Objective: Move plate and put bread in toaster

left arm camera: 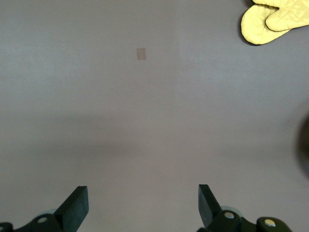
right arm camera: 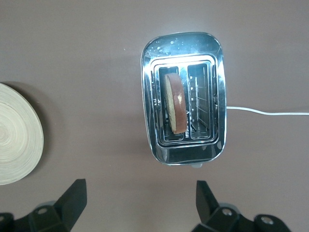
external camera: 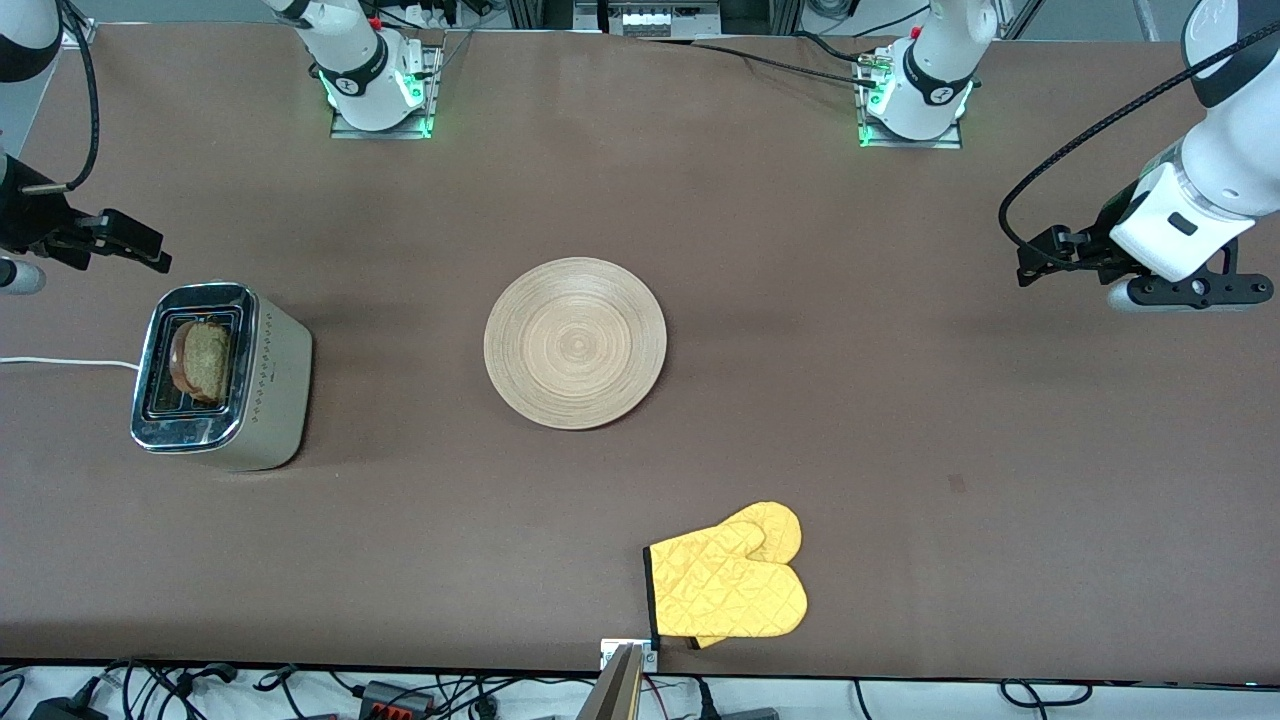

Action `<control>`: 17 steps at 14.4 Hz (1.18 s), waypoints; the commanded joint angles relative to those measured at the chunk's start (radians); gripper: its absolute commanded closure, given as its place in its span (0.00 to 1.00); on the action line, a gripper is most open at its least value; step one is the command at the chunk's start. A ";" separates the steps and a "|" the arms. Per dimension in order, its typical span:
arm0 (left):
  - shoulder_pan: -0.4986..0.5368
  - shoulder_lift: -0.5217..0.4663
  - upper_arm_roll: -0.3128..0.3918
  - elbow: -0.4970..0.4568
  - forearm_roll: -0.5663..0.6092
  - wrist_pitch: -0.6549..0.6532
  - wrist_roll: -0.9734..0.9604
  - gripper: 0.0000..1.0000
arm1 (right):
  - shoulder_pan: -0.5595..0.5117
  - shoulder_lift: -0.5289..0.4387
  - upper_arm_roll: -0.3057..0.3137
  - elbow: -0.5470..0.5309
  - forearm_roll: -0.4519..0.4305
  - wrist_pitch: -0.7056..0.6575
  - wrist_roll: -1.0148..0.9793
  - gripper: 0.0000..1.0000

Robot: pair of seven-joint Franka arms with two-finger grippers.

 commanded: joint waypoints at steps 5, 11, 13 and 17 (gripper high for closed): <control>0.006 -0.011 -0.006 -0.004 -0.012 0.005 -0.006 0.00 | -0.003 -0.033 0.008 -0.023 -0.009 0.019 0.003 0.00; 0.006 -0.011 -0.008 -0.004 -0.012 0.005 -0.006 0.00 | -0.004 -0.032 0.008 -0.025 -0.008 0.011 0.005 0.00; 0.006 -0.011 -0.008 -0.004 -0.012 0.005 -0.006 0.00 | -0.003 -0.033 0.008 -0.023 -0.008 0.013 0.005 0.00; 0.006 -0.011 -0.008 -0.004 -0.011 0.003 -0.006 0.00 | -0.003 -0.033 0.008 -0.023 -0.006 0.010 0.005 0.00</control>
